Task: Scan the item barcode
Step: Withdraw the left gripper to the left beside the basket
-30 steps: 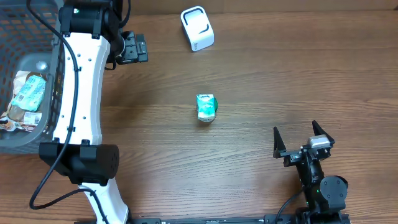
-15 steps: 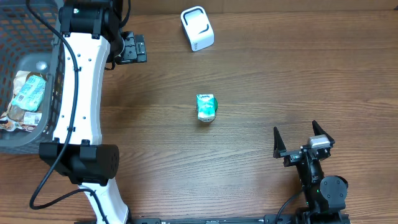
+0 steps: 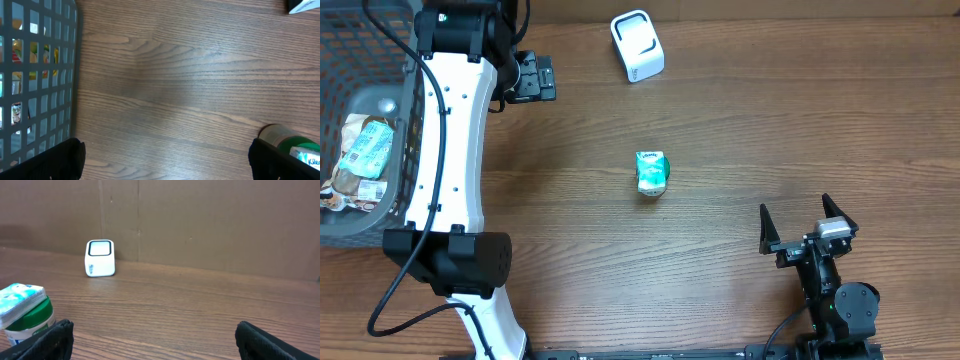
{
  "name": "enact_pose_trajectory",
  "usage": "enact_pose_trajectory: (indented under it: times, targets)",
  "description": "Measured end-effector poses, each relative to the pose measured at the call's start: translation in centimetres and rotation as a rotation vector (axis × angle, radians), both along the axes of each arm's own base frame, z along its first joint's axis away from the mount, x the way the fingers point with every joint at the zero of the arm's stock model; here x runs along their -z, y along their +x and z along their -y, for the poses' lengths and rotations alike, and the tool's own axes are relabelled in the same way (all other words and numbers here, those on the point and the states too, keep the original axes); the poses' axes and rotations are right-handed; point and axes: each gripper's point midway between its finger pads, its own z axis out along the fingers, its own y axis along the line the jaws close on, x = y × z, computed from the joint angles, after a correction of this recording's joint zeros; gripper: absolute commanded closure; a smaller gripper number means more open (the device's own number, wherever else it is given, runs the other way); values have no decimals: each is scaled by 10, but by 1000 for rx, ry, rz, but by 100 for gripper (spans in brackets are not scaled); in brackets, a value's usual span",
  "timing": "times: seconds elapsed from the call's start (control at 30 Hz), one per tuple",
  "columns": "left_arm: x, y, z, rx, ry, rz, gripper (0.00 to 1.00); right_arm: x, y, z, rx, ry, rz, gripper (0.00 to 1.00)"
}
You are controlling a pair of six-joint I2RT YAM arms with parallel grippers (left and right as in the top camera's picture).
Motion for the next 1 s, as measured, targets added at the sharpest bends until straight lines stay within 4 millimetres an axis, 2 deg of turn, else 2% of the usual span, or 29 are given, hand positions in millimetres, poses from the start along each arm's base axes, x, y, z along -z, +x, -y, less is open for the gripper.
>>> enact_pose_trajectory:
  times: [0.77,0.9,1.0]
  targets:
    - [1,-1,8,14,-43,-5,1,0,0,0,0,0,0,0]
    - [1,-1,9,17,-51,-6,21,0,0,0,0,0,0,0]
    - [1,-1,10,21,-53,-7,24,0,0,0,0,0,0,0]
